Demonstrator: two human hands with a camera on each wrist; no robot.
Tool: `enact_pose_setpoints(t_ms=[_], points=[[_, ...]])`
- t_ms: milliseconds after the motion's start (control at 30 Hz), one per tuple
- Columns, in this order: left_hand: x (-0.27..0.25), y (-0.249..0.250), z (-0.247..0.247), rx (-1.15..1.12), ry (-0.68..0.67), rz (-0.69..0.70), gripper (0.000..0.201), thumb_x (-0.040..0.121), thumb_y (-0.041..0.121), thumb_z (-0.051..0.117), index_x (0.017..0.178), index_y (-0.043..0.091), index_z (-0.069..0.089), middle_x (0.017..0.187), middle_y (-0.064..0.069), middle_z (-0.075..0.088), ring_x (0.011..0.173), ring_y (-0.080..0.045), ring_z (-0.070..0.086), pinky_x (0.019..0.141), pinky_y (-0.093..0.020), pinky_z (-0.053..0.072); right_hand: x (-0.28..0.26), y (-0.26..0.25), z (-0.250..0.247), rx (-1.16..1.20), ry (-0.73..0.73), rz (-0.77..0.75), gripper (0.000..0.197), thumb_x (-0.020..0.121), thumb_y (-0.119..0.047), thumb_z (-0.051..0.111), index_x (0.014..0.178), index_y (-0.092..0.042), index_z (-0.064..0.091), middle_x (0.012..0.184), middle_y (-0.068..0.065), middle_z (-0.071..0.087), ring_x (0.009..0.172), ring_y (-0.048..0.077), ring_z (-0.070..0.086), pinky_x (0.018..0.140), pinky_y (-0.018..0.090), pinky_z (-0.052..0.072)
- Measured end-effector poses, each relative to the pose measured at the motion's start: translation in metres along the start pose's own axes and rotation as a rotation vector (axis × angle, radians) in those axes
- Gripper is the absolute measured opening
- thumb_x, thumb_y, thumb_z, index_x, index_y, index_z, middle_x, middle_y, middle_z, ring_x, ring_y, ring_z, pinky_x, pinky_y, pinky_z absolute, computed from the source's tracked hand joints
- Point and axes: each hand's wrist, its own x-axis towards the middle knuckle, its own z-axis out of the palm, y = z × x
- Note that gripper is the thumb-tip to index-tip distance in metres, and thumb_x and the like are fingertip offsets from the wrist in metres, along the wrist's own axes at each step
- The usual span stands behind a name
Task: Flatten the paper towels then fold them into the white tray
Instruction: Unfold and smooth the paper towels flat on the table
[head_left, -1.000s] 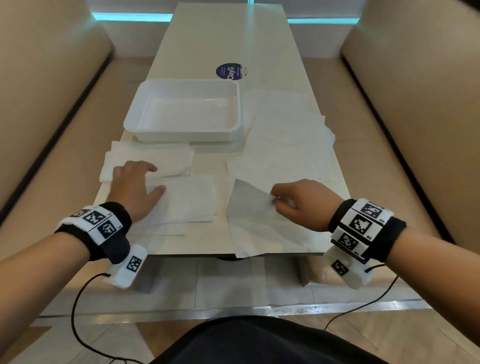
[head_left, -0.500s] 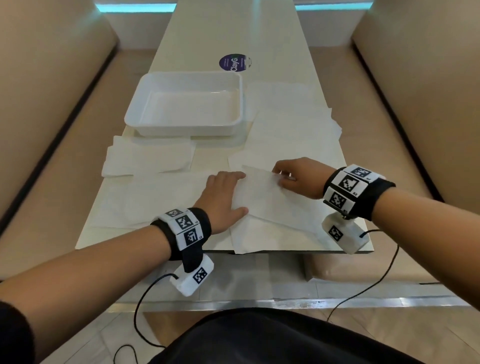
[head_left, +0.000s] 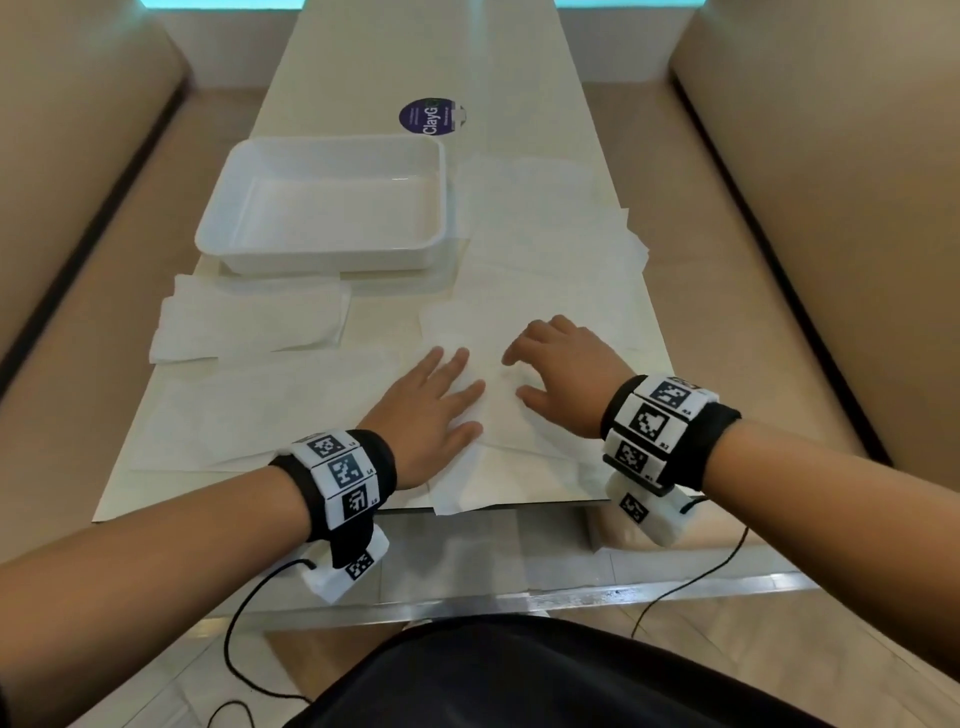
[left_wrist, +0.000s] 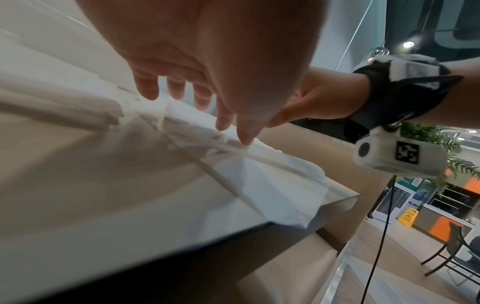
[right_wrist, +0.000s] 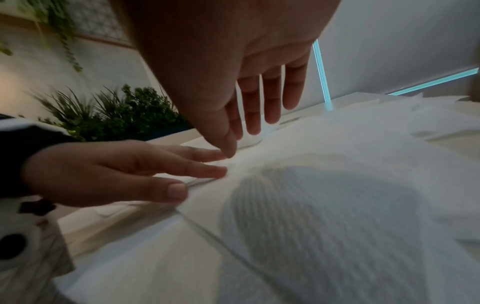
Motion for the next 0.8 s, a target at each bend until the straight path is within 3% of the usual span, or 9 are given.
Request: enact_pose_setpoints(t_ms=[133, 233, 333, 433, 533, 700, 800], points=[[0.004, 0.002, 0.000, 0.055, -0.057, -0.003, 0.059, 0.101, 0.049, 0.020, 0.154, 0.025, 0.010, 0.162, -0.002, -0.008, 0.148, -0.025, -0.015, 0.121, -0.041, 0.002, -0.013, -0.014, 0.009, 0.032, -0.115, -0.022, 0.041, 0.098, -0.027, 0.042, 0.138, -0.021, 0.046, 0.139, -0.001, 0.049, 0.126, 0.020, 0.042, 0.101, 0.035, 0.039], [0.005, 0.008, 0.000, 0.086, -0.048, -0.036, 0.060, 0.102, 0.045, 0.022, 0.154, 0.021, 0.006, 0.162, -0.004, -0.006, 0.147, -0.027, -0.015, 0.121, -0.041, -0.001, -0.021, -0.023, 0.026, -0.023, -0.248, 0.002, 0.050, 0.103, -0.027, 0.030, 0.151, -0.017, 0.019, 0.159, 0.003, 0.019, 0.144, 0.023, 0.020, 0.114, 0.036, 0.022], [0.005, 0.013, -0.006, 0.061, -0.009, -0.043, 0.060, 0.103, 0.040, 0.025, 0.154, 0.015, 0.005, 0.162, -0.005, -0.007, 0.147, -0.027, -0.015, 0.120, -0.039, -0.003, -0.026, -0.024, 0.040, -0.056, -0.286, 0.030, 0.054, 0.104, -0.021, 0.027, 0.153, -0.015, 0.005, 0.161, 0.004, 0.001, 0.148, 0.024, 0.007, 0.116, 0.034, 0.015], [0.010, 0.015, -0.010, -0.018, -0.006, 0.060, 0.057, 0.104, 0.030, 0.027, 0.154, 0.012, 0.004, 0.162, -0.005, -0.007, 0.148, -0.022, -0.013, 0.119, -0.033, -0.004, -0.029, -0.023, 0.045, -0.023, -0.260, 0.038, 0.056, 0.103, -0.019, 0.027, 0.153, -0.014, 0.004, 0.161, 0.004, 0.000, 0.148, 0.024, 0.006, 0.116, 0.033, 0.015], [0.014, 0.017, -0.008, -0.085, -0.120, 0.090, 0.058, 0.104, 0.022, 0.027, 0.152, 0.008, -0.003, 0.161, -0.008, -0.012, 0.148, -0.020, -0.013, 0.120, -0.029, -0.005, -0.030, -0.023, 0.043, 0.039, -0.219, 0.090, 0.059, 0.102, -0.024, 0.030, 0.153, -0.013, 0.002, 0.161, 0.004, -0.002, 0.148, 0.023, 0.004, 0.117, 0.034, 0.013], [0.018, 0.018, -0.005, -0.003, -0.193, 0.073, 0.058, 0.105, 0.025, 0.019, 0.151, 0.007, -0.010, 0.159, -0.011, -0.020, 0.147, -0.021, -0.018, 0.121, -0.032, -0.006, -0.029, -0.020, 0.046, 0.025, -0.275, 0.144, 0.058, 0.104, -0.029, 0.025, 0.152, -0.014, -0.004, 0.160, 0.003, -0.009, 0.148, 0.020, -0.004, 0.118, 0.034, 0.007], [0.012, 0.018, -0.007, 0.051, -0.198, 0.075, 0.059, 0.105, 0.028, 0.017, 0.150, 0.005, -0.013, 0.158, -0.012, -0.022, 0.146, -0.021, -0.021, 0.116, -0.027, -0.014, -0.040, -0.011, 0.044, -0.015, -0.303, 0.151, 0.057, 0.104, -0.032, 0.022, 0.152, -0.021, -0.006, 0.160, -0.002, -0.012, 0.148, 0.018, -0.007, 0.118, 0.039, 0.010]])
